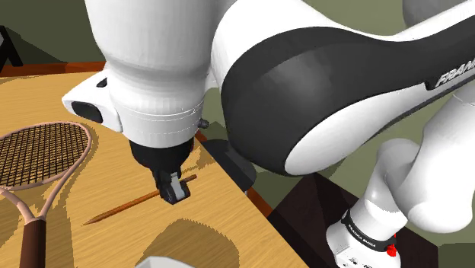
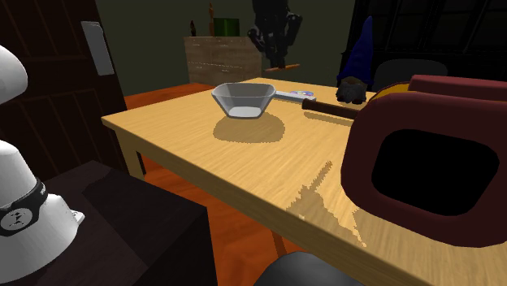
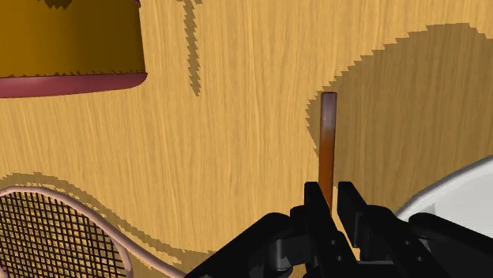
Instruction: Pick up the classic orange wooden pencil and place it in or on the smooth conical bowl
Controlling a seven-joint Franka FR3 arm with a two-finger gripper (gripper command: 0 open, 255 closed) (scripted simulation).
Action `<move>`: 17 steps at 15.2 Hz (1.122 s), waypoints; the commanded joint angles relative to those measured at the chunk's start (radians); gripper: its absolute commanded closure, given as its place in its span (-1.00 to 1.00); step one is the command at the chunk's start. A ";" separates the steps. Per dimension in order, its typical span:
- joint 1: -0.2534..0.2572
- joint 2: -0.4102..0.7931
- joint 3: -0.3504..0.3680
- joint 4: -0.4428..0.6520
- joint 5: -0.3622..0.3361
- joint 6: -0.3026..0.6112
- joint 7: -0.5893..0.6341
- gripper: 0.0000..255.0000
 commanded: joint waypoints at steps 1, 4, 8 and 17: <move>0.022 -0.014 0.024 -0.008 0.007 -0.013 0.043 1.00; 0.056 -0.017 0.064 0.002 0.009 -0.040 0.111 1.00; 0.100 -0.002 0.119 0.032 0.002 -0.079 0.208 1.00; 0.155 0.053 0.184 0.047 -0.036 -0.081 0.345 1.00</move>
